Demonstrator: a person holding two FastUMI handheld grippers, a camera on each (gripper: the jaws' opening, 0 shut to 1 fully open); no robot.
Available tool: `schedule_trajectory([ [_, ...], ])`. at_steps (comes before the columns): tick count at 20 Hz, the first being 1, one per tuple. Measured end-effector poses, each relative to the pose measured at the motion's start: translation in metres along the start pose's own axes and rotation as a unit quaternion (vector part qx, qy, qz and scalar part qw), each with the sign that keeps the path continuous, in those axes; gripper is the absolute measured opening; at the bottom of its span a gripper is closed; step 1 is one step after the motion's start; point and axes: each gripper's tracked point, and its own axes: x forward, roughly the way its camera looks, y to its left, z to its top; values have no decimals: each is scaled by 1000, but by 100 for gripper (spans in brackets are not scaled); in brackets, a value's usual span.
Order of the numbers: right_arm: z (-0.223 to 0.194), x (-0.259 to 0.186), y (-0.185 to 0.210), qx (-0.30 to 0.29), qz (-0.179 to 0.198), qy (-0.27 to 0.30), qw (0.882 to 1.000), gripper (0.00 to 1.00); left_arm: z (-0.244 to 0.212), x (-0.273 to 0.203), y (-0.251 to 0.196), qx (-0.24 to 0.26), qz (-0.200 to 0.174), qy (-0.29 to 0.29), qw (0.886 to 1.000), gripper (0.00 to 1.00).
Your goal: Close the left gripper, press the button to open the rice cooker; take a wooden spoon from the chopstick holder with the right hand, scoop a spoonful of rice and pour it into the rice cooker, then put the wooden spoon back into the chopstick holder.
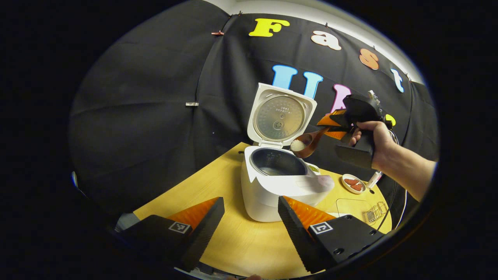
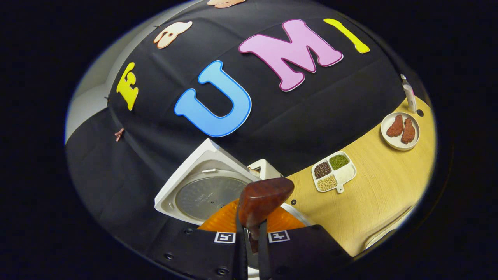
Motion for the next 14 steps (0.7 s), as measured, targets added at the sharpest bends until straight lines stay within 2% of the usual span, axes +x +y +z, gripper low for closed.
schedule_trajectory([
  [3,-10,11,8,-72,10,-7,997,15,-3,0,-5,-1,-5,3,1000,96],
  [6,-21,16,20,-161,29,-15,986,16,-3,2,-6,4,-9,4,1000,96],
  [10,-34,21,35,-269,53,-21,961,15,0,7,-8,3,-12,6,1000,96],
  [14,-53,26,47,-350,78,-16,933,16,6,10,-11,0,-17,-3,1000,96],
])
